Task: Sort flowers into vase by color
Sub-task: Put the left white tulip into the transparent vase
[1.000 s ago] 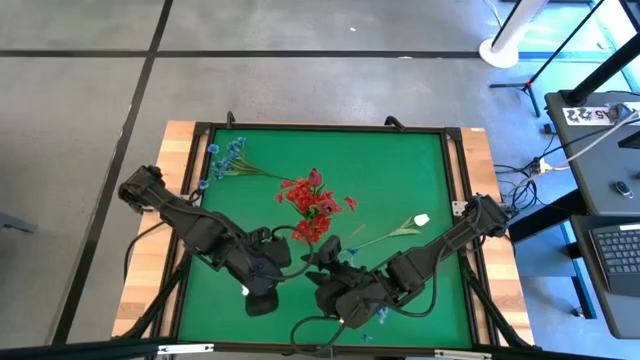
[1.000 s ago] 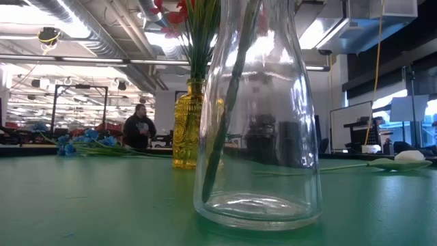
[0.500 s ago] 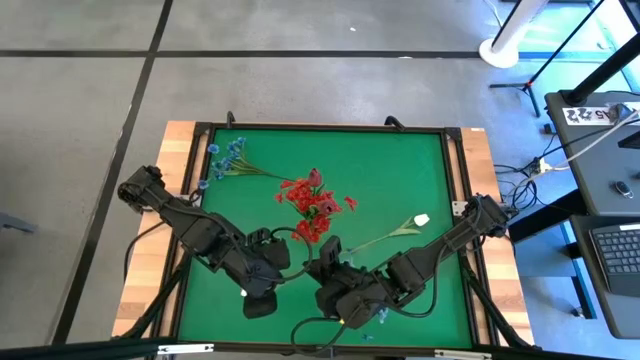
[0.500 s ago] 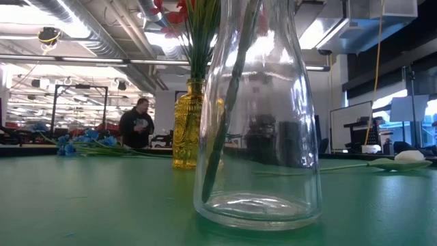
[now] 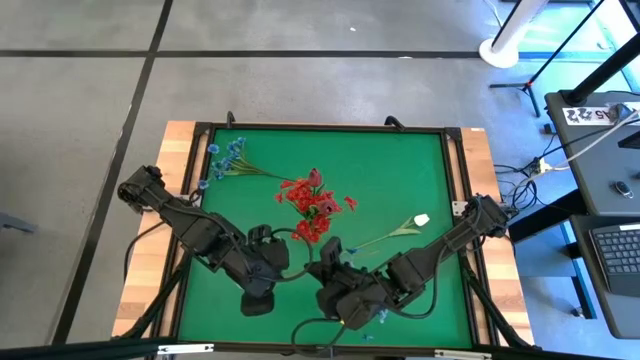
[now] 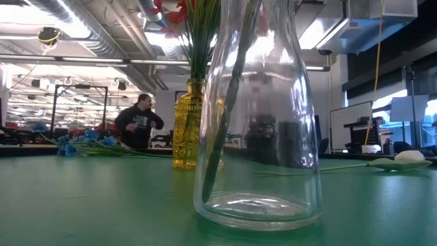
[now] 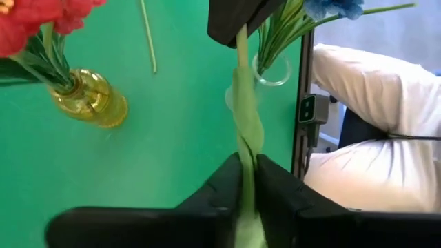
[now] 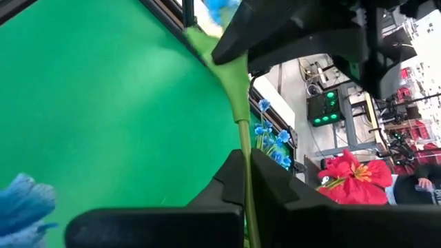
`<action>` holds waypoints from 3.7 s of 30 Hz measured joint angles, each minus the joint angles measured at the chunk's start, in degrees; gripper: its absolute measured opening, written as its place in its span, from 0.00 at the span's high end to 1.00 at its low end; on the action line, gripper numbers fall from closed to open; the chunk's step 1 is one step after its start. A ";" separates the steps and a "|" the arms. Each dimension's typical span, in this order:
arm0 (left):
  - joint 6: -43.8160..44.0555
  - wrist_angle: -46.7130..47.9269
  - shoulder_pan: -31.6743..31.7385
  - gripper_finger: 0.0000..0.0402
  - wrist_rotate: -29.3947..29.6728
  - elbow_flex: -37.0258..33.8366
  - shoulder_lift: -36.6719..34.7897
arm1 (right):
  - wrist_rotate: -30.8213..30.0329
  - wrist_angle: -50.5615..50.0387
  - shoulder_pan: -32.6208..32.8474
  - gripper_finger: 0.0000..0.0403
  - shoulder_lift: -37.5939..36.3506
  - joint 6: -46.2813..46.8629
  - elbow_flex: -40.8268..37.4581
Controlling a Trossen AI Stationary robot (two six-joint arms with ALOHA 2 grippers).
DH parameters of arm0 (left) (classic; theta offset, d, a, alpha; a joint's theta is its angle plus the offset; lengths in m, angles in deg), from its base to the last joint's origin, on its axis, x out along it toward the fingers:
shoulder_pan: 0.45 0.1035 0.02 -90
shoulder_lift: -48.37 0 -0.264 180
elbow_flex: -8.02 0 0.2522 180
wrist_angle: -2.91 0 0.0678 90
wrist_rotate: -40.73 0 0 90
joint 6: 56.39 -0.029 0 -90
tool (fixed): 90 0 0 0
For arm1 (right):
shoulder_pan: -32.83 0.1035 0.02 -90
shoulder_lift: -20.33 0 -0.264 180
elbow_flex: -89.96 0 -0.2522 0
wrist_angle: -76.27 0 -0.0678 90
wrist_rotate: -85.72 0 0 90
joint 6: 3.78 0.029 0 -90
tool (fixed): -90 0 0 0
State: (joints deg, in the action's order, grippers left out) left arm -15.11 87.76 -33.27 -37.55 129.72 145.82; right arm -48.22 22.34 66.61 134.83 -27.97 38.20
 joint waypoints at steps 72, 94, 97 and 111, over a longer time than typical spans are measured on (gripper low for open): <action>-49.42 -96.35 6.04 0.73 9.59 -28.64 -5.31 | 30.77 56.73 -4.04 1.00 -45.13 15.13 -52.48; -47.91 -100.12 10.03 0.71 -2.51 -28.81 -4.83 | 31.10 61.72 -4.37 0.98 -42.14 14.95 -52.46; -48.35 -98.28 10.26 0.71 -1.43 -28.81 -4.83 | 31.06 63.44 -4.61 0.98 -42.14 15.13 -52.43; -49.28 -99.78 11.43 0.71 0.57 -28.83 -4.79 | 31.60 64.38 -5.76 0.99 -40.23 16.02 -52.43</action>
State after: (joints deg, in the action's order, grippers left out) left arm -64.40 -12.01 -21.84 -36.98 100.89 141.03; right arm -16.62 86.72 60.85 94.60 -11.96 -14.24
